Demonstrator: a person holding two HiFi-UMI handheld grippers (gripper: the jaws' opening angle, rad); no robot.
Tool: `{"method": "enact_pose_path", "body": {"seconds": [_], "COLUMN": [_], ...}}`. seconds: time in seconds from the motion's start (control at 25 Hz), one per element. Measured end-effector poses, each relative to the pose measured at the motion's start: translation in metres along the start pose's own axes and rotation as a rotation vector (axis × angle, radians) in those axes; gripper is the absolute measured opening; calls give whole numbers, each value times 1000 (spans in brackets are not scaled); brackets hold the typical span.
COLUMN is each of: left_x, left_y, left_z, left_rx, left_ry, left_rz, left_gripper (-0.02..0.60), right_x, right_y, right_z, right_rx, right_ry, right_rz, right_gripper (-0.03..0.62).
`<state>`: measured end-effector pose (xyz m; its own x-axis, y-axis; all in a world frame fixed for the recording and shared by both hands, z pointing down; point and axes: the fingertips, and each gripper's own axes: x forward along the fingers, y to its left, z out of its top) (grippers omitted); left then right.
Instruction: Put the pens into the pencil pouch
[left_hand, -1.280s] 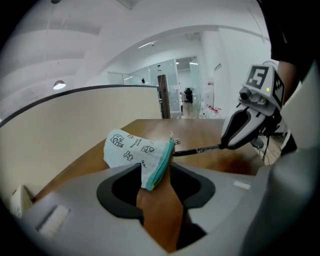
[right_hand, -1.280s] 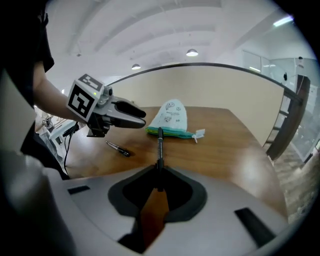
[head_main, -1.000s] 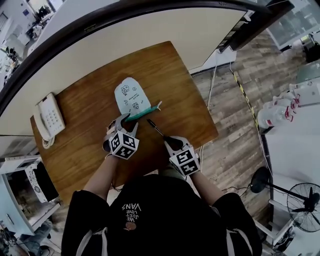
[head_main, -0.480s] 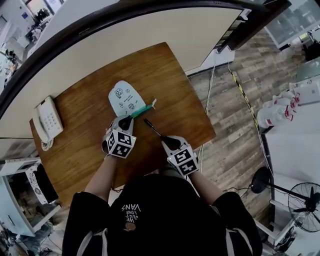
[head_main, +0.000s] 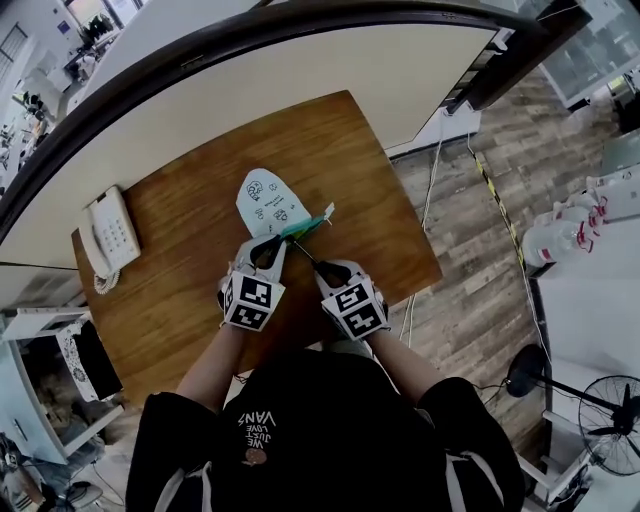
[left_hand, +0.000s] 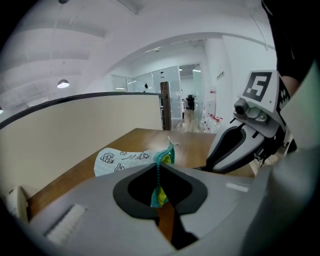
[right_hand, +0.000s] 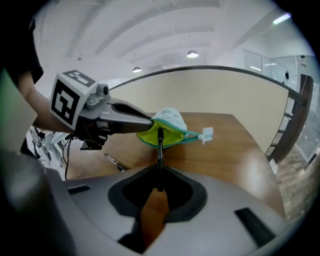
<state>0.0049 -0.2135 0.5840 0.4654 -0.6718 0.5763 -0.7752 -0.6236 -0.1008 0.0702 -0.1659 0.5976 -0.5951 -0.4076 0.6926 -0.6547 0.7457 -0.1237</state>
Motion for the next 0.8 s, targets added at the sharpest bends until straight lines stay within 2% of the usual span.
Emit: {"method": "enact_pose_path", "body": {"seconds": [0.24,0.4,0.6,0.72,0.8], "left_x": [-17,-27,-38,-44,-45], "left_y": [-5,-3,18,34,39], "left_z": [0,4,13,18,13], "left_rx": [-52,-70,-137,-190,-218], "left_ry": [-36,-75,-129,-153,-153], "left_rz": [-19,-20,14,37,38], "left_gripper": [29,29,28,28,28], "right_x": [22,40,58,53,47], "right_y": [7,11,26,30,33], "right_z": [32,60,85,87,83], "right_rx": [-33,-49,-5,29,44], "right_ry": [3,-35,-101,-142,-157], "right_rz": [10,13,80,100,100], "right_gripper": [67,67,69,126,127]}}
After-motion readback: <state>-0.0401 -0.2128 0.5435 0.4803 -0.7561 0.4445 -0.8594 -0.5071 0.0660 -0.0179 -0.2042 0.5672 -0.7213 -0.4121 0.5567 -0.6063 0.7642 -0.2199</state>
